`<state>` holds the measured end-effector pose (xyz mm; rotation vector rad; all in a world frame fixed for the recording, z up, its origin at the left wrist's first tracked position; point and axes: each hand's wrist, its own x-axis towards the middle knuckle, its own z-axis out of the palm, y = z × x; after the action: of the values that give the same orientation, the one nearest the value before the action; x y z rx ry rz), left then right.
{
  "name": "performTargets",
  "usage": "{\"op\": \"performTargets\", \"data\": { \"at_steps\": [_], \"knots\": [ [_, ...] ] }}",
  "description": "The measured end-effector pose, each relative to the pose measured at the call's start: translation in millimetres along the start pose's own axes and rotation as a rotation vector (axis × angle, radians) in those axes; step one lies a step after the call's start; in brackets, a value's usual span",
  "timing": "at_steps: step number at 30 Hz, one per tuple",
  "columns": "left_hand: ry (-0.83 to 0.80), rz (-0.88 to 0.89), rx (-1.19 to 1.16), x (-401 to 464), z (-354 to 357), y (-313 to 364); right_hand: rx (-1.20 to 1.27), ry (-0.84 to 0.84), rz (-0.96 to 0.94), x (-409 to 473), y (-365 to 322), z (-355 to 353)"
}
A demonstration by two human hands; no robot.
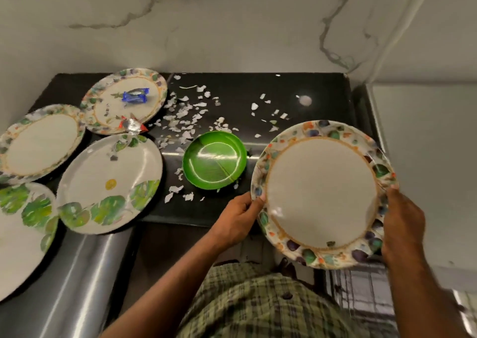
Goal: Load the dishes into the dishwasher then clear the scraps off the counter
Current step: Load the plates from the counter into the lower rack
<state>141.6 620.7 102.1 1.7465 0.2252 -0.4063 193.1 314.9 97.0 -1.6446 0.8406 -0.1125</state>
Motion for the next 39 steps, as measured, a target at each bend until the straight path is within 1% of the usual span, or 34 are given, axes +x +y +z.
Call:
{"op": "performTargets", "data": {
  "at_steps": [4,7,8,9,11,12,14,18,20,23,26,29,31,32,34,36,39],
  "knots": [
    [-0.122,0.055,0.132,15.5,1.0,10.2,0.016,0.105,0.02,-18.1,17.2,-26.4],
    [-0.192,0.095,0.217,21.7,3.2,9.6,0.031,0.195,-0.003,-41.1,33.2,-43.1],
    [-0.266,0.105,0.257,25.3,9.5,9.1,0.062,0.248,0.011,-49.8,43.4,-53.2],
    [-0.306,0.125,0.285,27.6,12.7,8.5,0.098,0.285,0.011,-56.5,51.0,-59.0],
    [-0.302,0.177,0.281,27.5,11.1,8.8,0.111,0.265,0.005,-67.8,66.9,-63.6],
    [-0.33,0.204,0.295,27.2,17.5,9.6,0.098,0.291,0.039,-75.6,79.8,-73.6],
    [-0.382,0.291,0.38,26.7,31.0,11.0,0.135,0.327,0.101,-95.0,107.8,-92.5],
    [-0.548,0.571,0.685,23.8,54.4,12.3,0.167,0.412,0.19,-134.4,149.7,-114.9],
    [-0.609,0.684,0.803,19.2,71.7,10.1,0.126,0.407,0.2,-150.8,164.0,-121.3],
    [-0.763,0.768,0.813,1.2,100.3,4.2,0.046,0.388,0.202,-173.3,186.2,-123.3],
    [-0.896,0.841,0.907,-13.6,133.0,-5.8,0.017,0.326,0.219,-194.2,225.8,-121.5],
    [-1.112,0.858,1.053,-23.1,173.2,-24.4,-0.079,0.284,0.207,-205.1,272.8,-117.7],
    [-1.253,0.879,1.11,-24.6,201.5,-39.9,-0.134,0.303,0.222,-209.6,301.1,-117.8],
    [-1.306,0.886,1.131,-25.2,217.1,-48.8,-0.141,0.312,0.258,-211.1,311.7,-119.9],
    [-1.383,0.902,1.156,-26.7,247.1,-66.1,-0.119,0.343,0.357,-210.1,333.7,-126.5],
    [-1.429,0.906,1.169,-24.9,270.8,-81.6,-0.045,0.384,0.448,-206.8,357.8,-130.5],
    [-1.445,0.923,1.195,-20.6,312.5,-110.3,0.055,0.424,0.485,-191.6,391.4,-146.4]
  ]
}}
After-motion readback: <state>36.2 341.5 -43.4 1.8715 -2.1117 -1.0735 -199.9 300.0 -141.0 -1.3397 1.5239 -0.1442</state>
